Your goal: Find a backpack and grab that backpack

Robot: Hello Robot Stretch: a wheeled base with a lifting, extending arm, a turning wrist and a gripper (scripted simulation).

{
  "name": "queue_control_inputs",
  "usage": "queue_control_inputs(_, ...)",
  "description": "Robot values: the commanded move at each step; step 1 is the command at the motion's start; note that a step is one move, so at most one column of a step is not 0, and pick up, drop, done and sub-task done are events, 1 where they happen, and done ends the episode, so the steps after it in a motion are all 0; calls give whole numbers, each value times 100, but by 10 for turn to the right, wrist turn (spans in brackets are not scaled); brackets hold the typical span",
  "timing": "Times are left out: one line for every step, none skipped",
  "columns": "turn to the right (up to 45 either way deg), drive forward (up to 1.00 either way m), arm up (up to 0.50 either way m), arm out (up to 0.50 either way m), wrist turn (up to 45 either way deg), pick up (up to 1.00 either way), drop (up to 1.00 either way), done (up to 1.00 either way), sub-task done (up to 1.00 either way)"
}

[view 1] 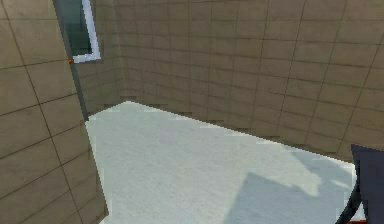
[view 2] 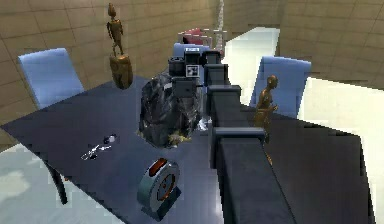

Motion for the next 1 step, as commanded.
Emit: queue_control_inputs(0, 0, 0, 0, 0, 0, 0, 100, 0)
